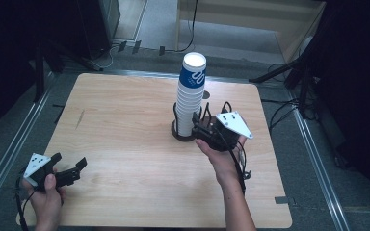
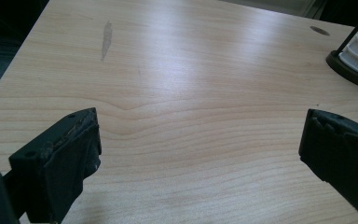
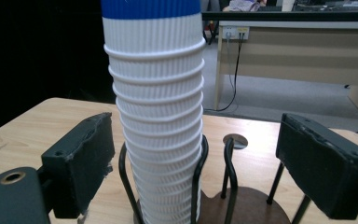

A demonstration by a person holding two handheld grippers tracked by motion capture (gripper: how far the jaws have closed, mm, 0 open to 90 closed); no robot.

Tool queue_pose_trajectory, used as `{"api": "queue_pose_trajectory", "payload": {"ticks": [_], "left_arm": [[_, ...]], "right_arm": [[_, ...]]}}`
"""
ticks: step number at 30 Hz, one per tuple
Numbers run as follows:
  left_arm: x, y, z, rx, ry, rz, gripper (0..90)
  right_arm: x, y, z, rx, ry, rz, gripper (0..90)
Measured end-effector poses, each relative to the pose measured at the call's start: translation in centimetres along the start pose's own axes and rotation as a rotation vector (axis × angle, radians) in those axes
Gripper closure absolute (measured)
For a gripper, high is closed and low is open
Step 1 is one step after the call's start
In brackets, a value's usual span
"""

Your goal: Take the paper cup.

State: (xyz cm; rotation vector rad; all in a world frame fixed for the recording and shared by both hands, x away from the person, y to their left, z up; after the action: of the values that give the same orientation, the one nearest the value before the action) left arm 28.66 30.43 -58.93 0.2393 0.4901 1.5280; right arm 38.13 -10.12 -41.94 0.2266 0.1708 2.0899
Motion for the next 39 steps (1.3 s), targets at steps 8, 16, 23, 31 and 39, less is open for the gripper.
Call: {"api": "queue_pose_trajectory", "payload": {"ticks": [8,16,23,31,39], "left_arm": [[0.0,0.0,0.0,0.0,0.0,0.001,0.0],[0.0,0.0,0.0,0.002,0.002,-0.001,0.0],[0.0,-0.1,0.0,0.007,-0.001,-0.001,0.0],[0.0,-0.1,-0.1,0.012,0.0,-0.002,0.0],[0.0,-0.1,-0.1,0.015,0.005,-0.006,0.0]], "right_arm": [[1.0,-1.6,1.4,0.001,0.025,-0.026,12.7],[1.4,-2.6,2.9,-0.009,0.031,-0.038,12.6],[1.5,-3.3,4.0,-0.024,0.03,-0.048,12.7],[1.5,-4.2,5.1,-0.044,0.01,-0.041,13.2],[1.9,-5.5,6.0,-0.062,0.015,-0.035,12.7]]}}
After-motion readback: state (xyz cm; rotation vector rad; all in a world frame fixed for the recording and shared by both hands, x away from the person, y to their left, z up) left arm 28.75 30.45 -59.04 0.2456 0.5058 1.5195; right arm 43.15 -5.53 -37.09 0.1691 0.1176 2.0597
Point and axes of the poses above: each handheld gripper's, and its own axes: y roughly backward along the jaws, z roughly out of its top, x roughly to its left, the point moved 9 cm from there along -y, roughly forward along the jaws, and after that the axes turned 12 degrees about z, right-handed, at the moved point
